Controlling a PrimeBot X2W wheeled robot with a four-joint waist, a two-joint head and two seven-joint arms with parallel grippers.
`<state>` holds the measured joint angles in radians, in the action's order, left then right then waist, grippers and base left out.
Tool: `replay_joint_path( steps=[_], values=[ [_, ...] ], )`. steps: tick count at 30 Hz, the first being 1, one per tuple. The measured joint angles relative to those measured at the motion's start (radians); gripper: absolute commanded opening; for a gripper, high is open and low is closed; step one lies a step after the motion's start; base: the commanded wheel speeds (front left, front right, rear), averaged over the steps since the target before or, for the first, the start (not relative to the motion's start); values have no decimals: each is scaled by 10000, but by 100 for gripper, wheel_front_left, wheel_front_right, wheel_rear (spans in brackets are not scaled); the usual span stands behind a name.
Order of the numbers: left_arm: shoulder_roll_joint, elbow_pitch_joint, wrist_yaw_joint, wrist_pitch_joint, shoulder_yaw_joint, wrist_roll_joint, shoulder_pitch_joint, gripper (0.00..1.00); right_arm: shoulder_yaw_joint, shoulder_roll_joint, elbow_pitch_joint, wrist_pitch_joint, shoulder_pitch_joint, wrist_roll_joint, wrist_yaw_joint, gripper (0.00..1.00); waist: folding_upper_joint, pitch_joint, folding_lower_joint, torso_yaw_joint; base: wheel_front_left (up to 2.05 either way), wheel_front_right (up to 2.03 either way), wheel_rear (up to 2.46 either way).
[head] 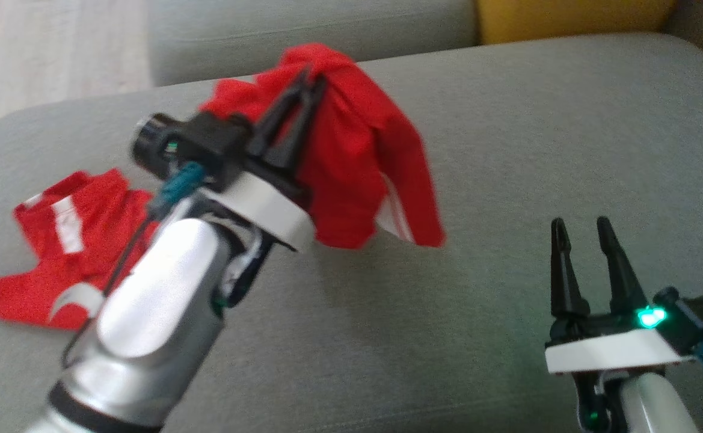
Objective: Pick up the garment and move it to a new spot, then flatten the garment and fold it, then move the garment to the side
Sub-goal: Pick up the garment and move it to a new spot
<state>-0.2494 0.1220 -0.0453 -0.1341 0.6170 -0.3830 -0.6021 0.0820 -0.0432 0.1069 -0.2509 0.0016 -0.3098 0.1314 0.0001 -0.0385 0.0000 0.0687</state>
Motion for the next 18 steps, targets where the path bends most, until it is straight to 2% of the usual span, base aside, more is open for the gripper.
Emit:
replay_joint_path(
  steps=[3, 9, 14, 18],
  values=[
    [732, 541, 123, -194, 395, -42, -369, 0, -6, -2, -144, 0, -303, -65, 0, 100, 0, -105, 0, 723, 0, 0, 0],
    [1536, 1266, 426, -606, 510, -276, -1345, 0, -15, -4, -422, 0, -636, -360, 0, 100, 0, -388, 0, 1804, 0, 0, 0],
    [1643, 2512, 458, -982, 454, -405, -1478, 0, 35, -4, -510, 0, -772, -516, 0, 100, 0, -757, 0, 2479, 0, 0, 0],
    [1578, 3990, 439, -1141, 397, 117, -1497, 0, 86, -2, -577, 0, -790, -527, 0, 100, 0, -1125, 0, 2779, 0, 0, 0]
  ],
)
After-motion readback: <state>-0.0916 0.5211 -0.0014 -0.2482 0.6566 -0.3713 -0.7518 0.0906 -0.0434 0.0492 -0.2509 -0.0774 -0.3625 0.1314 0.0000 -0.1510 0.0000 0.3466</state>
